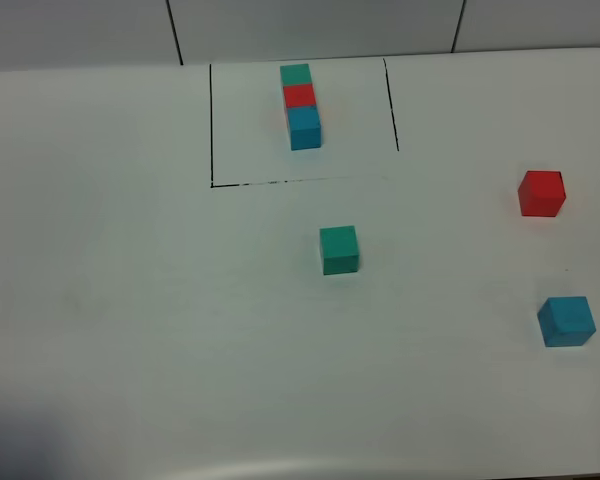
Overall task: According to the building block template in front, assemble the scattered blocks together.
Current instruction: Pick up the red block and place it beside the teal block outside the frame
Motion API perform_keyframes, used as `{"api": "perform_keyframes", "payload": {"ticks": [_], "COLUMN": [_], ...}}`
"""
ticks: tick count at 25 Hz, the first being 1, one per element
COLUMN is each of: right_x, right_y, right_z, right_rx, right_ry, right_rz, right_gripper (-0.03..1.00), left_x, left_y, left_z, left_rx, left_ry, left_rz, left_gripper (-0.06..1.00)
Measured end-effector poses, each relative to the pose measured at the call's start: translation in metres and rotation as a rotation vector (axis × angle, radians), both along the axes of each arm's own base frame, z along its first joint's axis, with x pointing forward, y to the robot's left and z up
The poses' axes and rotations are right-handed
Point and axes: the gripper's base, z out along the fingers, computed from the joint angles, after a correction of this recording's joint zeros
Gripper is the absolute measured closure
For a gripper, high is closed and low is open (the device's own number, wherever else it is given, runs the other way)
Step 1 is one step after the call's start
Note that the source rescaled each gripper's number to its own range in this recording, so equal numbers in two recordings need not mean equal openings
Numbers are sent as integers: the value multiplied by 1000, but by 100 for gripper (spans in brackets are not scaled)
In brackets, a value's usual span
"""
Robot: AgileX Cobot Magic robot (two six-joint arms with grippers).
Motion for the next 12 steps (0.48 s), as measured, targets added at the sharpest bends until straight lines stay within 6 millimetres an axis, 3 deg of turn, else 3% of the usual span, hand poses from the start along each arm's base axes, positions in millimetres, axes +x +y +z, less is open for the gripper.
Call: {"api": "perform_keyframes", "payload": {"ticks": [7,12], "right_x": [0,0], "right_y": [0,0], "right_z": [0,0], "right_rx": [0,0], "right_ry": [0,0], "right_rz": [0,0], "right_gripper": [26,26], "left_x": [-31,-47], "left_y": [1,2], "left_z": [-41,-47], "left_rx": [-65,-93], "left_ry": [-57,-137], "left_rz": [-83,-138], "left_gripper": [7,10]}}
